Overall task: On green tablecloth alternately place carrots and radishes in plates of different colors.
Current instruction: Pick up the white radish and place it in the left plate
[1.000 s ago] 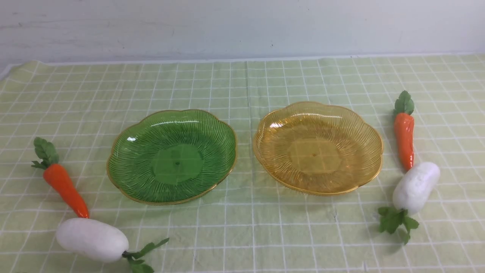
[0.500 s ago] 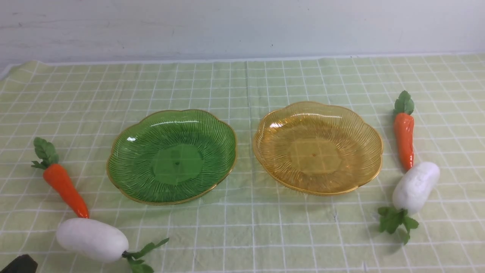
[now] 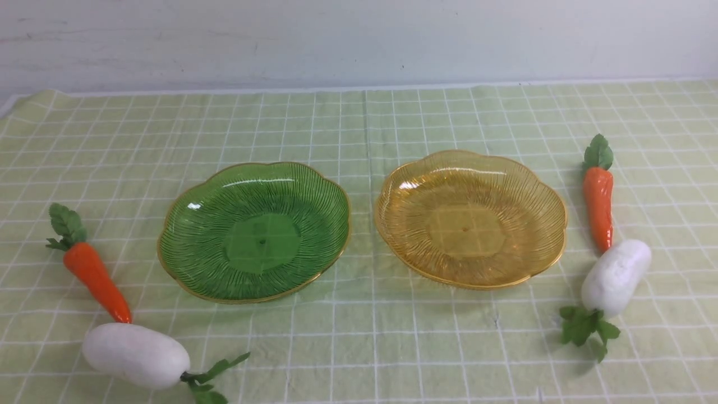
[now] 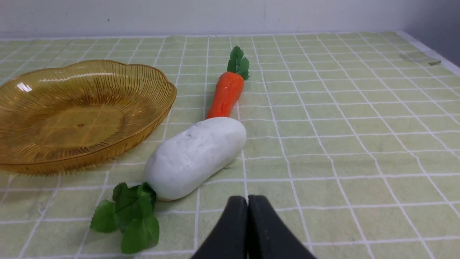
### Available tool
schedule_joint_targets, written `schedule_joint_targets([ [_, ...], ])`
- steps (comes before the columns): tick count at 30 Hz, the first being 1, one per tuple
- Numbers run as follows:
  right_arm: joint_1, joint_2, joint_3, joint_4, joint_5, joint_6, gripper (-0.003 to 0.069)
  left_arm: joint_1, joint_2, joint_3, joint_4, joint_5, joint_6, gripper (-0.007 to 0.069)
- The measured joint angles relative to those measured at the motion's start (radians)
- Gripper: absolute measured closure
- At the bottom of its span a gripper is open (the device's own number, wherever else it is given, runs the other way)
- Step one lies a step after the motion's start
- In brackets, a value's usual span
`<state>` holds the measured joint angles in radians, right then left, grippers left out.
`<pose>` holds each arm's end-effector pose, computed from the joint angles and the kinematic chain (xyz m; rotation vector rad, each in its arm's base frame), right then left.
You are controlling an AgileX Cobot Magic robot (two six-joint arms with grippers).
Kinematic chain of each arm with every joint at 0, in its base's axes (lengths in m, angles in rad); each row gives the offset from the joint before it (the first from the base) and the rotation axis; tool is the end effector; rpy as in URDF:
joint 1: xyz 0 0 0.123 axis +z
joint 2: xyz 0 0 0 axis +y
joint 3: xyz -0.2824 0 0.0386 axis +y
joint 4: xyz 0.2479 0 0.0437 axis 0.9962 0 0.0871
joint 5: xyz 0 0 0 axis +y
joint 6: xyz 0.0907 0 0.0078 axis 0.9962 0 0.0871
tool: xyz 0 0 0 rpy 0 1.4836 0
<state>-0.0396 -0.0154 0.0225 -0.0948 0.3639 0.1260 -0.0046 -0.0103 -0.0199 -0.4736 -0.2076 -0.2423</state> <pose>0.0524 -0.0052 0.1737 0.0947 1.8506 -0.0328 0.0503 0.0083 0.2368 -0.5200 1.1795 -0.5527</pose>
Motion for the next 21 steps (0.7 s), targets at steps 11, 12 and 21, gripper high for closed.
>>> schedule_joint_targets([
  [11, 0.000, 0.000, 0.007, 0.530, -0.374, 0.272, 0.0674, 0.000, 0.521, -0.571, 0.055, 0.899, 0.176, 0.0632],
  [12, 0.000, 0.000, 0.007, 0.552, -0.384, 0.276, 0.0674, 0.000, 0.598, -0.589, 0.073, 0.962, 0.177, 0.0632],
  [21, 0.034, 0.006, -0.063, 0.560, -0.253, 0.263, 0.0674, 0.000, 1.136, -0.638, 0.178, 1.025, 0.178, 0.0632],
])
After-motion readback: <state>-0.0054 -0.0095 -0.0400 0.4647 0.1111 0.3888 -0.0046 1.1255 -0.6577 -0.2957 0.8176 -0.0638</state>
